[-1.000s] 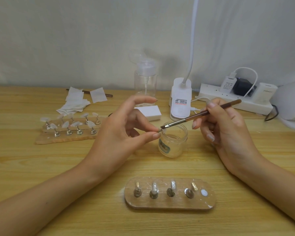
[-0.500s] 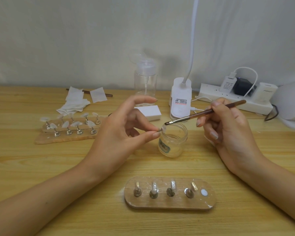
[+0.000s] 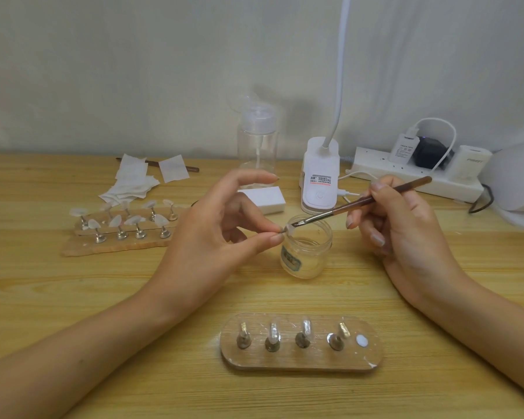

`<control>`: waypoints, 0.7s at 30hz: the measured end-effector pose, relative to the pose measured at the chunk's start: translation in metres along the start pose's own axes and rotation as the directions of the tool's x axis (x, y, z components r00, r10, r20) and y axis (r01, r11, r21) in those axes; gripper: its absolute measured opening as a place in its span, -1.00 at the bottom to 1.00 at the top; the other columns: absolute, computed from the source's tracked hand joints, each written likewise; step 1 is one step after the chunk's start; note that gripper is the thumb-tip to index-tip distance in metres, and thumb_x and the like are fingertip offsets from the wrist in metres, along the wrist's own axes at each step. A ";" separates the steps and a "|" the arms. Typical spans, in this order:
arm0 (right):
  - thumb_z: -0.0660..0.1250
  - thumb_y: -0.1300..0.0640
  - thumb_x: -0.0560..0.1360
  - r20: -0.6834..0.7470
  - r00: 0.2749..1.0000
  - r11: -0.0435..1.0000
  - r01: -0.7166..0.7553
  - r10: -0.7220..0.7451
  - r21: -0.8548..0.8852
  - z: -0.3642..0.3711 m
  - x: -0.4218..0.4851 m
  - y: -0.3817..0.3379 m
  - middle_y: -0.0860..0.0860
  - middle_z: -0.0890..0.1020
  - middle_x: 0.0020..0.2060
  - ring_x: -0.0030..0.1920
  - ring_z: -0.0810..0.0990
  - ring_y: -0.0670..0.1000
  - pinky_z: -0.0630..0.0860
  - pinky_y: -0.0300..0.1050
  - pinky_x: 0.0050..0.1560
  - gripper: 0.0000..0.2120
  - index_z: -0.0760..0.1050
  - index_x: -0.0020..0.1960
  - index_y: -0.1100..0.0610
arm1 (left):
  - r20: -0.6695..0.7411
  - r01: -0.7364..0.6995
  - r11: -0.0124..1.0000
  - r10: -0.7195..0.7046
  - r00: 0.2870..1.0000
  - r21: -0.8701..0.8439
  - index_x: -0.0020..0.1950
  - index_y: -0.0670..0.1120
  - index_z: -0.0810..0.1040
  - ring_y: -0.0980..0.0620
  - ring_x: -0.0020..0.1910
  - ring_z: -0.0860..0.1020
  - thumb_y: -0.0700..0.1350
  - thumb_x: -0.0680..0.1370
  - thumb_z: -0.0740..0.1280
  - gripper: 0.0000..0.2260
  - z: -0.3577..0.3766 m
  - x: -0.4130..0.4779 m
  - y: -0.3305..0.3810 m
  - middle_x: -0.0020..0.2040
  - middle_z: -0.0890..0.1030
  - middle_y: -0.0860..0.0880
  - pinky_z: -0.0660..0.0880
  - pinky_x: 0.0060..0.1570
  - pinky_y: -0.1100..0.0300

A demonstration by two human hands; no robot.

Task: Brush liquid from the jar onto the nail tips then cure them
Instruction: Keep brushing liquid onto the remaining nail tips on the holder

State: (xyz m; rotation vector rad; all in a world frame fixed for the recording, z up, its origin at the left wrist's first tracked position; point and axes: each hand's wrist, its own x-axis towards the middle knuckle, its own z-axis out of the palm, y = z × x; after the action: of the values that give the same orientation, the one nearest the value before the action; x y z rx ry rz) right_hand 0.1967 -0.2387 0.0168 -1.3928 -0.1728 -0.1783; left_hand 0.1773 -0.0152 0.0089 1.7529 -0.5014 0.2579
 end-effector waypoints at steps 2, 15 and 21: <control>0.16 0.09 0.64 0.025 0.999 1.000 0.027 -0.027 0.014 0.000 -0.001 -0.001 0.05 0.61 -0.40 -0.55 0.30 -0.10 0.22 -0.32 -0.54 -0.79 0.36 -0.17 0.07 | 0.002 0.003 1.000 -0.003 1.000 -0.003 0.30 0.08 0.51 0.04 -0.09 0.69 -0.13 0.43 0.50 -0.53 0.000 0.000 -0.001 -0.21 0.67 0.01 0.62 -0.17 -0.03; 0.16 0.10 0.66 0.001 1.000 0.999 0.024 -0.024 -0.021 0.001 0.000 0.001 0.05 0.60 -0.42 -0.53 0.31 -0.11 0.18 -0.32 -0.54 -0.75 0.39 -0.19 0.04 | 0.021 0.035 0.998 -0.034 0.999 -0.053 0.28 0.08 0.53 0.03 -0.11 0.70 -0.07 0.37 0.52 -0.52 0.000 0.000 -0.001 -0.22 0.67 -0.01 0.65 -0.11 0.12; 0.16 0.09 0.64 0.049 0.997 0.998 0.057 -0.057 -0.001 0.002 -0.002 -0.001 0.05 0.62 -0.39 -0.51 0.33 -0.10 0.25 -0.33 -0.52 -0.72 0.43 -0.23 -0.01 | 0.037 0.047 0.995 -0.045 0.998 -0.082 0.27 0.08 0.53 0.05 -0.15 0.70 -0.10 0.38 0.53 -0.51 -0.001 0.000 -0.002 -0.23 0.66 0.01 0.60 -0.13 0.25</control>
State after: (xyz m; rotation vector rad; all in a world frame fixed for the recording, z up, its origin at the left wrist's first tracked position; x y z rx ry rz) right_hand 0.1946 -0.2368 0.0174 -1.3965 -0.2534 -0.1924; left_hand 0.1786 -0.0137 0.0079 1.6883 -0.4895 0.1720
